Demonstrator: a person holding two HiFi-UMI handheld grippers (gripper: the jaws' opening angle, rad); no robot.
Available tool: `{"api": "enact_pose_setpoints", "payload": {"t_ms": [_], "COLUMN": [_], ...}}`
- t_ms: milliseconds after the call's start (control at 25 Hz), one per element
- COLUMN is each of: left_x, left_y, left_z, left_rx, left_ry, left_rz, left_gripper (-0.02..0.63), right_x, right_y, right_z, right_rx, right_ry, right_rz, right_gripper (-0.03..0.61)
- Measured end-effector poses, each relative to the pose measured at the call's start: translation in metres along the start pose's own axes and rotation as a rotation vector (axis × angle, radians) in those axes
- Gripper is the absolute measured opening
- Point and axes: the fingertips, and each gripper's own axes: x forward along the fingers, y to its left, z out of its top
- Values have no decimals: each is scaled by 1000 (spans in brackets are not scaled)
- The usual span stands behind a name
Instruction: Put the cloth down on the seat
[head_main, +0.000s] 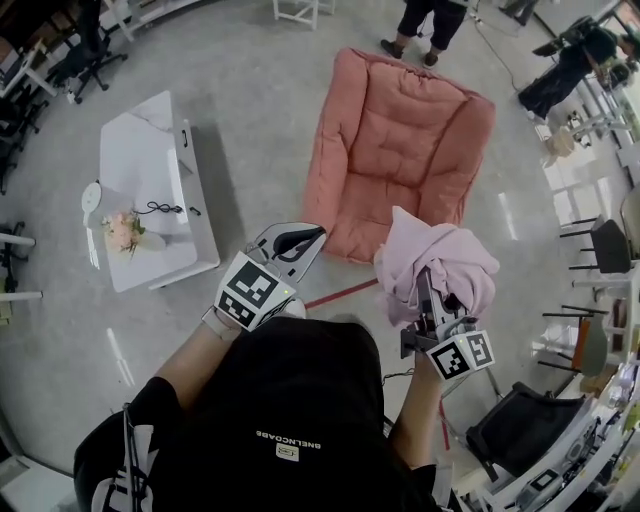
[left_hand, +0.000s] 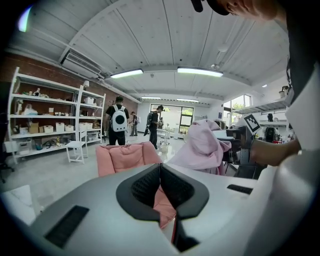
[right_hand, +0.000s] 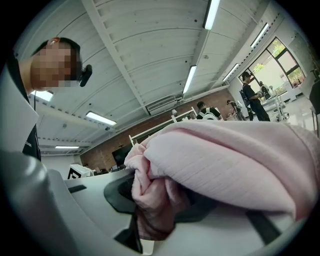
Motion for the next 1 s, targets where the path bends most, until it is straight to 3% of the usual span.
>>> {"api": "enact_pose_setpoints", "payload": {"t_ms": [440,1000], "left_x": [5,69], "left_y": [35,83], "left_z": [7,32], "left_rx": [-46,-107], "left_ry": [-16,0], "left_rz": [104,247], "left_gripper": [15,17], "right_x": [53,152], "right_y": [-23,-78], "right_z": [11,37], "right_rx": [-5,8], "right_ry": [74,181], "right_rz": [75,235], "right_gripper": [173,173]}}
